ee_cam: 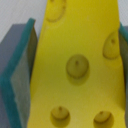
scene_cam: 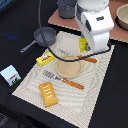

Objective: Interact with the objects in diverse but meaningful ways.

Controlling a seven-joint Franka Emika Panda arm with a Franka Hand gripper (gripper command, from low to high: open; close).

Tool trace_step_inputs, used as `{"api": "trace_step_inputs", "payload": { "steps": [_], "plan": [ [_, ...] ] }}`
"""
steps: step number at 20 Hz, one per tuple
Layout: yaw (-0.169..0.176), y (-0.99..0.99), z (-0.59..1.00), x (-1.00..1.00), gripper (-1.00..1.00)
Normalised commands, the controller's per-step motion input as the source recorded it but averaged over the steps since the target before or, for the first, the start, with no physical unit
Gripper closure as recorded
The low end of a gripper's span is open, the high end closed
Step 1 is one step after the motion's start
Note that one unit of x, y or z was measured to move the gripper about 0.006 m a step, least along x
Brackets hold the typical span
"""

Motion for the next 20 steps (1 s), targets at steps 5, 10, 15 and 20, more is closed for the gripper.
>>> {"api": "trace_step_inputs", "payload": {
  "steps": [5, 10, 15, 20],
  "plan": [
    [0.071, 0.6, -0.23, -0.45, 1.0],
    [0.083, 0.53, -0.28, -0.56, 1.0],
    [0.087, 0.36, -0.4, -0.6, 1.0],
    [0.063, 0.17, -0.51, -0.49, 1.0]
  ]
}}
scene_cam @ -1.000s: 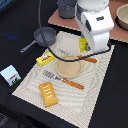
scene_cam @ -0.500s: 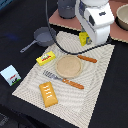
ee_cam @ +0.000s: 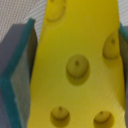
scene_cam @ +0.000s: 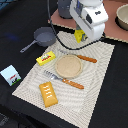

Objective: Interact with the objects in diverse but meaningful ways.

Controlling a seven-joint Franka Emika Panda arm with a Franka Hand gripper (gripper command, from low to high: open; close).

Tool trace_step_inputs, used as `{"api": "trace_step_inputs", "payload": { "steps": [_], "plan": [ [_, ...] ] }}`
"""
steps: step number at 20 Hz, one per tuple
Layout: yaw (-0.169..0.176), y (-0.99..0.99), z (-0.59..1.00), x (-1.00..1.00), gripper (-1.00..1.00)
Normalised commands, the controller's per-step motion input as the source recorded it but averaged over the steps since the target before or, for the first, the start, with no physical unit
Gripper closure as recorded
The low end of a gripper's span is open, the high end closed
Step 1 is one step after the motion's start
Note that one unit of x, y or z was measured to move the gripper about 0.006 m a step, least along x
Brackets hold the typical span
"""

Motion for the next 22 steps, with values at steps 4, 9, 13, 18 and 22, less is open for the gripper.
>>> {"api": "trace_step_inputs", "payload": {
  "steps": [4, 9, 13, 18, 22],
  "plan": [
    [0.026, 0.01, -0.5, -0.3, 1.0],
    [0.014, 0.01, -0.31, -0.2, 1.0],
    [0.005, 0.18, 0.28, 0.04, -1.0],
    [0.0, 0.31, 0.67, 0.13, -1.0],
    [0.0, 0.19, 0.32, 0.0, -1.0]
  ]
}}
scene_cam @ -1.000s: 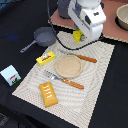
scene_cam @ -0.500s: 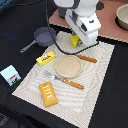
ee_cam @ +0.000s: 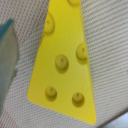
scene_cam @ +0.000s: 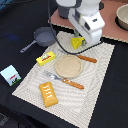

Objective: Interact with the objects in diverse but meaningful ways.

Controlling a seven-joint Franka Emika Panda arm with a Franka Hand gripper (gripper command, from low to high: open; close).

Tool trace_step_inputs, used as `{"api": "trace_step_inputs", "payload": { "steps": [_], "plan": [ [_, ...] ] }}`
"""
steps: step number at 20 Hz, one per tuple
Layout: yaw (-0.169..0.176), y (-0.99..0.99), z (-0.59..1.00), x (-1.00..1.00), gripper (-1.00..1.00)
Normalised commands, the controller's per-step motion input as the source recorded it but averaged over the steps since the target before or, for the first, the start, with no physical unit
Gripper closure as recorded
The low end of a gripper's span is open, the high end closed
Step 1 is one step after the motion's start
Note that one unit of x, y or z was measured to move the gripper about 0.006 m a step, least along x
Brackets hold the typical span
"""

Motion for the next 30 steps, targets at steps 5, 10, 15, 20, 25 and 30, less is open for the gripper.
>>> {"api": "trace_step_inputs", "payload": {
  "steps": [5, 10, 15, 20, 25, 30],
  "plan": [
    [0.0, 0.09, 0.58, 0.02, -1.0],
    [0.0, -0.44, 0.32, -0.27, -1.0],
    [0.0, -0.73, 0.24, -0.63, -1.0],
    [0.0, -0.72, 0.14, -0.67, -1.0],
    [0.0, -0.66, 0.01, -0.78, -1.0],
    [0.0, -0.69, 0.0, -0.75, -1.0]
  ]
}}
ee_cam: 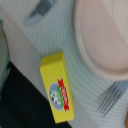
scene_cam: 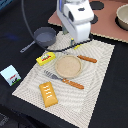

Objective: Interact with the objects in diverse but meaningful ways.

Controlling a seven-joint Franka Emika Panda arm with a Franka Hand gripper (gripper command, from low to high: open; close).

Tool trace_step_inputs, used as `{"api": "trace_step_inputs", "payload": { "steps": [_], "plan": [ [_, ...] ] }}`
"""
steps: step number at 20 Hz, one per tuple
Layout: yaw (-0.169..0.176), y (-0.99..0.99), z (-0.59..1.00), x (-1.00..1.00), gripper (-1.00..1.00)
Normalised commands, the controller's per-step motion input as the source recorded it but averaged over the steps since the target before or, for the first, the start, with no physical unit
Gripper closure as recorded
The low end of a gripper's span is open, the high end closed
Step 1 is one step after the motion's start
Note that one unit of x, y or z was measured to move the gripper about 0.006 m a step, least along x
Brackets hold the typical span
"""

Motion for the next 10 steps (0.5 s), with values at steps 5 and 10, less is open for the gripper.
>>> {"api": "trace_step_inputs", "payload": {
  "steps": [5, 10],
  "plan": [
    [0.0, -0.59, -0.06, -0.67, -1.0],
    [0.0, -0.39, -0.11, -0.44, -1.0]
  ]
}}
